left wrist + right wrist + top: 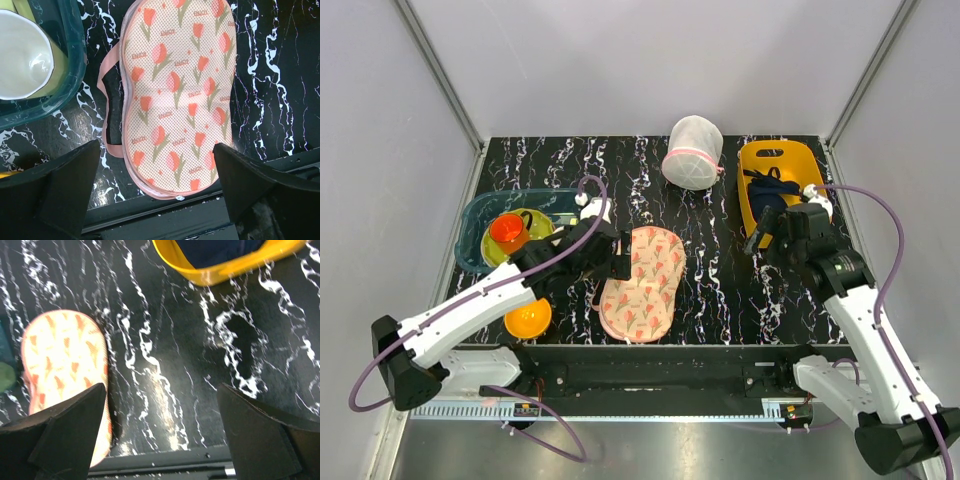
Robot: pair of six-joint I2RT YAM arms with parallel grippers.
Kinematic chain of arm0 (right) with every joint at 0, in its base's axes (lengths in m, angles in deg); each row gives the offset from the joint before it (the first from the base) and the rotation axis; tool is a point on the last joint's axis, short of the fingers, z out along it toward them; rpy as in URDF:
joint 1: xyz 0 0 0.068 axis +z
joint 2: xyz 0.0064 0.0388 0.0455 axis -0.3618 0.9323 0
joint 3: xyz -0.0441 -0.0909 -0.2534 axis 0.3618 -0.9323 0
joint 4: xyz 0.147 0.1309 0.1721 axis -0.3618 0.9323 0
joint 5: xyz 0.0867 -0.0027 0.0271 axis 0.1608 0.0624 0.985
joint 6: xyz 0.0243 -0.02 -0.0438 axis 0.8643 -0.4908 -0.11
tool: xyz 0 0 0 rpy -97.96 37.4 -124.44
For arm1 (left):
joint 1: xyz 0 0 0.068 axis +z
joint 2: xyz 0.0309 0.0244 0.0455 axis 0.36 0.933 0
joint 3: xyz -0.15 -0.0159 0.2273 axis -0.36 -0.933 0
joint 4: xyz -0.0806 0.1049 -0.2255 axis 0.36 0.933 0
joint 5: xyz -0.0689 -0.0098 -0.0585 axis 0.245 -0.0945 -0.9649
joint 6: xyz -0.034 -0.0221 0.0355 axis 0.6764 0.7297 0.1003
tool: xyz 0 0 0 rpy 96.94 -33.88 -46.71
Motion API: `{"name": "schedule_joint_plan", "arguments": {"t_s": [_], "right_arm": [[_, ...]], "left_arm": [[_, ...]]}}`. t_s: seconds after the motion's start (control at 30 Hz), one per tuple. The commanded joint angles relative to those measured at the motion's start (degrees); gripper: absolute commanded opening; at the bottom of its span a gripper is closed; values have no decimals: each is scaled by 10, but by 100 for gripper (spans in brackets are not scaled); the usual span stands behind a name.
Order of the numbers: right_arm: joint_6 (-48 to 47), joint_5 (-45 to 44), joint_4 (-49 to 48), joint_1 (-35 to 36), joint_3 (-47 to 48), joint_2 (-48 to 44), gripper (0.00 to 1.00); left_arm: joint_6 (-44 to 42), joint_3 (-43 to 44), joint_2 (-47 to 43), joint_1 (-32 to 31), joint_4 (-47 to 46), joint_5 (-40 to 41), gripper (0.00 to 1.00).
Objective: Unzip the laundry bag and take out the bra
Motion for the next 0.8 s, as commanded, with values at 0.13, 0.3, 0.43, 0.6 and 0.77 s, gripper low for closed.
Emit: {"name": "schedule_joint_plan", "arguments": {"t_s": [0.13,0.3,0.43,0.6,0.77], "right_arm": [[-30,-18,-228,3,123,171,100],[-96,-48,-267,3,239,331,100],[-139,-67,-274,3,346,487,100],[-177,-42,-279,3,449,637,100],[-188,-9,-318,3,485,706,100]], "left_arm": [[-6,20,32,3,-39,-17,99],[-6,19,49,5,-37,-15,99],[10,20,66,9,-28,3,99],[18,19,71,16,-28,-15,99],[15,20,57,16,-30,-28,99]]}}
